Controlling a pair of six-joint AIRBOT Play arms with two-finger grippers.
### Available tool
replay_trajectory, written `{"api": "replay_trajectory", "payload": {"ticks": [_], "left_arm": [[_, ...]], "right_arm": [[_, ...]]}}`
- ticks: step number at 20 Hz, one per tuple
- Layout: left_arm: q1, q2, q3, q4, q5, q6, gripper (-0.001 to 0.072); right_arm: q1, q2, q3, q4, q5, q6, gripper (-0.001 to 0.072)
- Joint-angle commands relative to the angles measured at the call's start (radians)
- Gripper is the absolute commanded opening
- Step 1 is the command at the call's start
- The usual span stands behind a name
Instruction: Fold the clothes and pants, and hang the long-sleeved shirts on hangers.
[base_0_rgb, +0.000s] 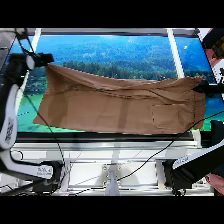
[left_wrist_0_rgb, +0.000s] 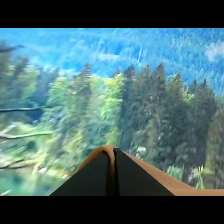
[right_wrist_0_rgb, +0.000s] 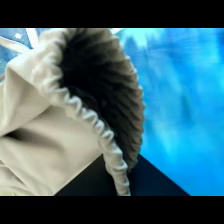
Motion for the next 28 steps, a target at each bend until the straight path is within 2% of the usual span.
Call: {"api": "replay_trajectory", "payload": {"ticks": [1, 3, 4, 5, 7, 9, 11, 13, 16, 18, 19, 21, 22, 23, 24, 26, 28], "left_arm": [[-0.003, -0.176, 0.001, -0.008, 0.382, -0.135, 0.0025], [-0.01, -0.214, 0.001, -0.008, 0.575, -0.167, 0.0025], [-0.01, -0.223, 0.001, -0.008, 0.629, -0.168, 0.0026], [-0.01, -0.229, 0.001, -0.008, 0.656, -0.169, 0.0104], [-0.009, -0.235, 0.0, -0.018, 0.66, -0.176, 0.0707], [-0.003, -0.229, 0.001, -0.071, 0.651, -0.176, 0.0717], [0.006, -0.214, 0.001, -0.087, 0.576, -0.176, 0.0716], [0.04, -0.188, 0.001, -0.088, 0.373, -0.178, 0.0709], [0.13, -0.167, 0.001, -0.106, -0.024, -0.264, 0.0692], [0.189, -0.172, 0.0, -0.196, -0.185, -0.239, 0.0694], [0.217, -0.177, 0.0, -0.28, -0.215, -0.148, 0.0704], [0.27, -0.19, 0.001, -0.549, -0.233, 0.117, 0.067], [0.291, -0.198, 0.001, -0.669, -0.23, 0.215, 0.0602], [0.308, -0.208, 0.001, -0.751, -0.224, 0.272, 0.0598], [0.32, -0.22, 0.001, -0.789, -0.221, 0.291, 0.0599], [0.326, -0.237, 0.001, -0.793, -0.237, 0.309, 0.0606], [0.322, -0.248, 0.001, -0.794, -0.267, 0.41, 0.0606]], "right_arm": [[0.001, 0.0, 0.0, -0.016, -0.022, 0.001, 0.0033], [0.001, 0.0, 0.0, -0.016, -0.02, 0.001, 0.0033], [0.001, 0.0, 0.0, -0.016, -0.02, 0.001, 0.0033], [0.001, 0.0, 0.0, -0.016, -0.019, 0.001, 0.0033], [0.001, 0.0, 0.0, -0.016, -0.016, 0.002, 0.0033], [0.001, 0.0, 0.0, -0.016, -0.009, 0.002, 0.0033], [0.001, 0.0, 0.0, -0.016, -0.008, 0.002, 0.0033], [0.001, 0.0, 0.0, -0.016, -0.009, 0.001, 0.0033], [0.001, 0.0, 0.0, -0.016, -0.008, 0.001, 0.0033], [0.001, 0.0, 0.0, -0.016, -0.008, 0.001, 0.0033], [0.001, 0.0, 0.0, -0.016, -0.008, 0.001, 0.0033], [0.001, 0.0, 0.0, -0.016, -0.009, 0.002, 0.0033], [0.001, 0.0, 0.0, -0.016, -0.009, 0.001, 0.0033], [0.001, 0.0, 0.0, -0.016, -0.008, 0.002, 0.0033], [0.001, 0.0, 0.0, -0.016, -0.008, 0.002, 0.0033], [0.001, 0.0, 0.0, -0.016, -0.009, 0.002, 0.0033], [0.001, 0.0, 0.0, -0.016, -0.009, 0.002, 0.0033]]}}
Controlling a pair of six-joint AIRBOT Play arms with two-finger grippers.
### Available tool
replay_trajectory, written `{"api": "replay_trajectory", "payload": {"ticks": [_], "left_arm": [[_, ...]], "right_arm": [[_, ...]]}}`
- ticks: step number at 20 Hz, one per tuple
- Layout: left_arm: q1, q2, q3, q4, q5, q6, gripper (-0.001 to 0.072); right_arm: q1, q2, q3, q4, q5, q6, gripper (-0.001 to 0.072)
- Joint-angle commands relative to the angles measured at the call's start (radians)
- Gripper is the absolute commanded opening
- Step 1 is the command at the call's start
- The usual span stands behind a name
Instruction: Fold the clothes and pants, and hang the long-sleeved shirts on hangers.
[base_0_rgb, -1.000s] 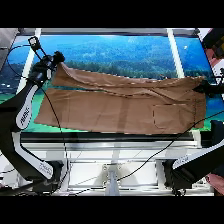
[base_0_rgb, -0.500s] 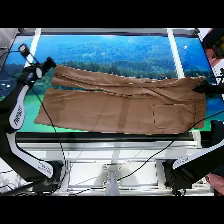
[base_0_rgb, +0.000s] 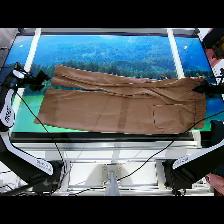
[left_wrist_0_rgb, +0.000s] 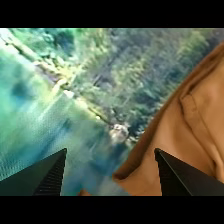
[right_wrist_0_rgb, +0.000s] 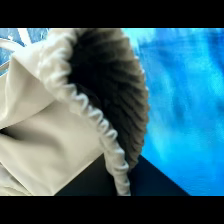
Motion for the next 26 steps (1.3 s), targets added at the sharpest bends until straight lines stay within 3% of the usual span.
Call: {"api": "replay_trajectory", "payload": {"ticks": [1, 5, 8, 9, 11, 16, 17, 19, 20, 24, 26], "left_arm": [[0.012, -0.023, -0.001, -0.088, -0.068, 0.168, 0.0605], [0.006, -0.023, -0.001, -0.154, -0.136, 0.343, 0.0603], [0.006, -0.025, -0.001, -0.155, -0.195, 0.394, 0.0596], [0.006, -0.025, -0.001, -0.155, -0.19, 0.404, 0.0538], [-0.006, -0.025, -0.001, -0.155, -0.151, 0.426, 0.0466], [-0.063, -0.029, -0.001, -0.155, 0.086, 0.425, 0.0465], [-0.079, -0.032, -0.001, -0.155, 0.135, 0.426, 0.0423], [-0.112, -0.04, -0.001, -0.155, 0.226, 0.426, 0.0102], [-0.126, -0.043, -0.001, -0.155, 0.265, 0.426, 0.0024], [-0.158, -0.018, 0.0, -0.193, 0.36, 0.418, 0.0024], [-0.146, 0.015, 0.016, -0.203, 0.353, 0.34, 0.0023]], "right_arm": [[0.001, 0.0, 0.0, 0.001, 0.0, 0.002, 0.0033], [0.001, 0.0, 0.0, 0.001, 0.002, 0.003, 0.0033], [0.001, 0.0, 0.0, 0.001, 0.002, 0.004, 0.0033], [0.001, 0.0, 0.0, 0.001, 0.002, 0.004, 0.0034], [0.001, 0.0, 0.0, 0.001, 0.003, 0.004, 0.0033], [0.001, 0.0, 0.0, 0.002, 0.01, 0.004, 0.0033], [0.001, 0.001, 0.0, 0.003, 0.01, 0.004, 0.0033], [0.001, 0.001, 0.0, 0.008, 0.01, 0.004, 0.0034], [0.001, 0.001, 0.0, 0.008, 0.01, 0.004, 0.0034], [0.001, 0.01, 0.001, 0.01, 0.034, 0.023, 0.0033], [0.001, 0.029, 0.012, 0.008, 0.034, 0.094, 0.0032]]}}
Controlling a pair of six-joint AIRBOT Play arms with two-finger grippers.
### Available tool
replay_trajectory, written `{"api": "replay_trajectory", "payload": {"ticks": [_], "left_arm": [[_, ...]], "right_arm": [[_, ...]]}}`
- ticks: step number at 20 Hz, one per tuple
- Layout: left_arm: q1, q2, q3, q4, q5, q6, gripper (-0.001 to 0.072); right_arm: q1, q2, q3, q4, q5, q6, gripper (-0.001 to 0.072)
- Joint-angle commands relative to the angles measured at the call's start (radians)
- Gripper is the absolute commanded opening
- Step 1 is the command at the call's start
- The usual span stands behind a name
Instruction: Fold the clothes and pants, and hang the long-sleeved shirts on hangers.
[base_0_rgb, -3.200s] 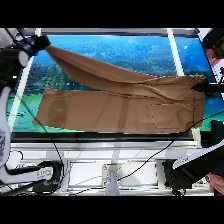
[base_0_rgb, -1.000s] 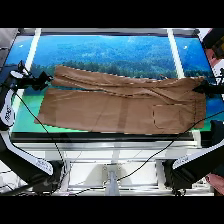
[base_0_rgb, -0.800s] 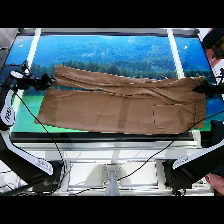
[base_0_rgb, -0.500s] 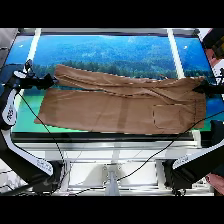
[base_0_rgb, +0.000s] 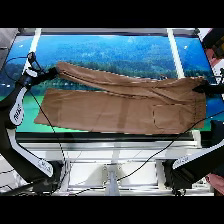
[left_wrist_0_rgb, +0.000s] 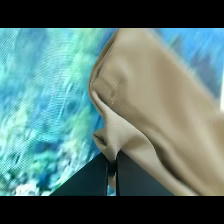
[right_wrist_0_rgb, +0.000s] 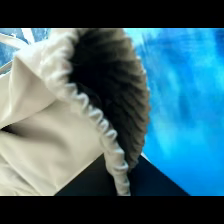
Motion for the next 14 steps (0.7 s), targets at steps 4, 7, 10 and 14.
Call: {"api": "replay_trajectory", "payload": {"ticks": [4, 7, 10, 14], "left_arm": [[0.078, 0.069, 0.166, -0.015, -0.21, -0.144, 0.0021], [0.145, 0.069, 0.303, 0.077, -0.481, -0.267, 0.0022], [0.175, 0.072, 0.376, 0.196, -0.624, -0.298, 0.0023], [0.151, 0.069, 0.376, 0.195, -0.629, -0.24, 0.0024]], "right_arm": [[0.001, 0.021, 0.138, -0.011, 0.079, 0.161, 0.0032], [0.001, 0.021, 0.179, -0.029, 0.077, 0.246, 0.0031], [0.001, 0.02, 0.179, -0.06, 0.081, 0.261, 0.0031], [0.017, 0.008, 0.179, -0.06, 0.077, 0.258, 0.0031]]}}
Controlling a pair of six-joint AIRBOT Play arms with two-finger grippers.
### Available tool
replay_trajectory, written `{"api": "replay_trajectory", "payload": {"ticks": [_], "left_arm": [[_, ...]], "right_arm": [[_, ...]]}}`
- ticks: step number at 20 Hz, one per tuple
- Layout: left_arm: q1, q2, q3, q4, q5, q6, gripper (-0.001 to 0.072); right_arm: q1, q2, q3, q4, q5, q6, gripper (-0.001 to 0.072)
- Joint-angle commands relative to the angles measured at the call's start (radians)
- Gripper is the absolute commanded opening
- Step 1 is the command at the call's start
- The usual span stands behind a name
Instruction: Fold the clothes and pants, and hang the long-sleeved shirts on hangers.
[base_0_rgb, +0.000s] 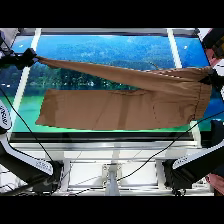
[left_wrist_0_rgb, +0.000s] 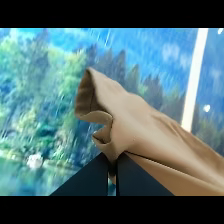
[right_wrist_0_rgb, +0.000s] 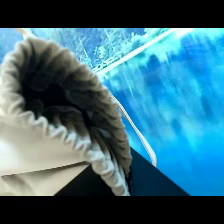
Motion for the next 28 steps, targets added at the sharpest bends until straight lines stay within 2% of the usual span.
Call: {"api": "replay_trajectory", "payload": {"ticks": [1, 4, 7, 12, 15, 21, 28], "left_arm": [[-0.013, -0.004, 0.022, 0.04, -0.073, 0.032, 0.0024], [-0.038, -0.005, 0.021, 0.184, -0.138, 0.035, 0.0024], [-0.048, -0.015, 0.021, 0.375, -0.254, -0.024, 0.0024], [-0.064, -0.106, 0.019, 0.389, -0.371, -0.024, 0.0025], [-0.088, -0.174, 0.019, 0.393, -0.371, -0.027, 0.0024], [-0.121, -0.227, 0.019, 0.428, -0.307, -0.126, 0.0024], [-0.143, -0.227, 0.019, 0.501, -0.208, -0.274, 0.0024]], "right_arm": [[0.019, -0.016, 0.004, -0.017, -0.005, 0.012, 0.0031], [0.042, -0.033, 0.004, -0.046, -0.023, 0.012, 0.0032], [0.045, -0.032, 0.004, -0.058, -0.036, 0.012, 0.0032], [0.046, -0.036, 0.002, -0.076, -0.035, 0.013, 0.0032], [0.046, -0.048, 0.002, -0.091, -0.036, 0.013, 0.0031], [0.051, -0.074, 0.002, -0.086, -0.09, 0.013, 0.0032], [0.135, -0.081, 0.002, -0.11, -0.372, 0.013, 0.0033]]}}
